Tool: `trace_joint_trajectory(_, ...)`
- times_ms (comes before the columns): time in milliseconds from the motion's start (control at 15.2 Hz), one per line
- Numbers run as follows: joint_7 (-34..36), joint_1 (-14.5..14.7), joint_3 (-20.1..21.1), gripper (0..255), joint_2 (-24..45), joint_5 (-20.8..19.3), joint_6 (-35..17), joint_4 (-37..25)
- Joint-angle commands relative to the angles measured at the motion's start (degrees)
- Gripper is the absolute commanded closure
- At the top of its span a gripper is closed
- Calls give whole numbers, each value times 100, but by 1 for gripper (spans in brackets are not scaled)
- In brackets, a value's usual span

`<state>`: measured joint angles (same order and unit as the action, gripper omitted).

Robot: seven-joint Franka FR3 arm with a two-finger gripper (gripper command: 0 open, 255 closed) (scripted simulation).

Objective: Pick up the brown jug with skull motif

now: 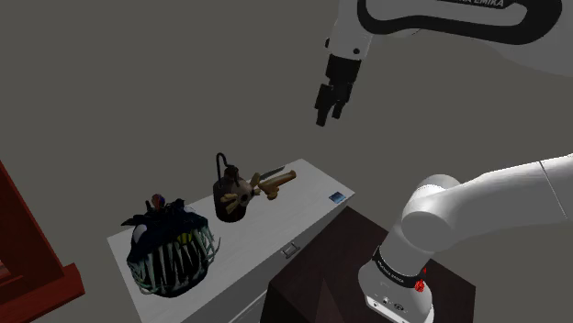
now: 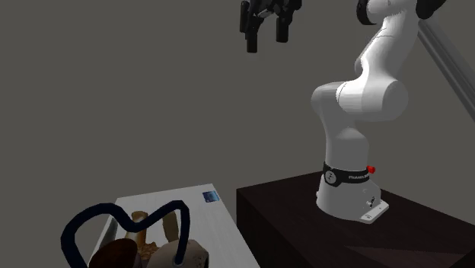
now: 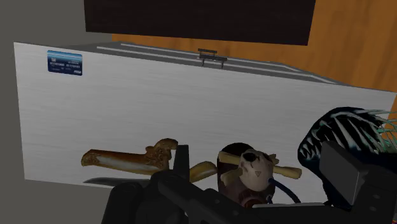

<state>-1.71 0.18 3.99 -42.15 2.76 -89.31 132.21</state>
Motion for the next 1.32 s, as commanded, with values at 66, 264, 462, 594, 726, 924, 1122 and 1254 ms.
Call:
trace_joint_trajectory(66,91,11,90,0,170,22,-128,-13)
trace_joint_trajectory(264,368,33,354,0,715,62,-495,-97)
trace_joint_trajectory(462,654,46,607,0,1304,55,-833,-249)
trace_joint_trajectory(594,852,48,769,0,1719,23,-1038,-388)
trace_joint_trajectory(726,1057,51,921,0,2149,-37,-1223,-556)
trace_joint_trajectory(924,1381,59,1129,0,2822,-175,-1459,-865)
trace_joint_trajectory(1122,1719,85,1303,0,3524,-373,-1637,-1241)
trace_joint_trajectory(1254,1947,120,1393,0,4004,-533,-1719,-1530)
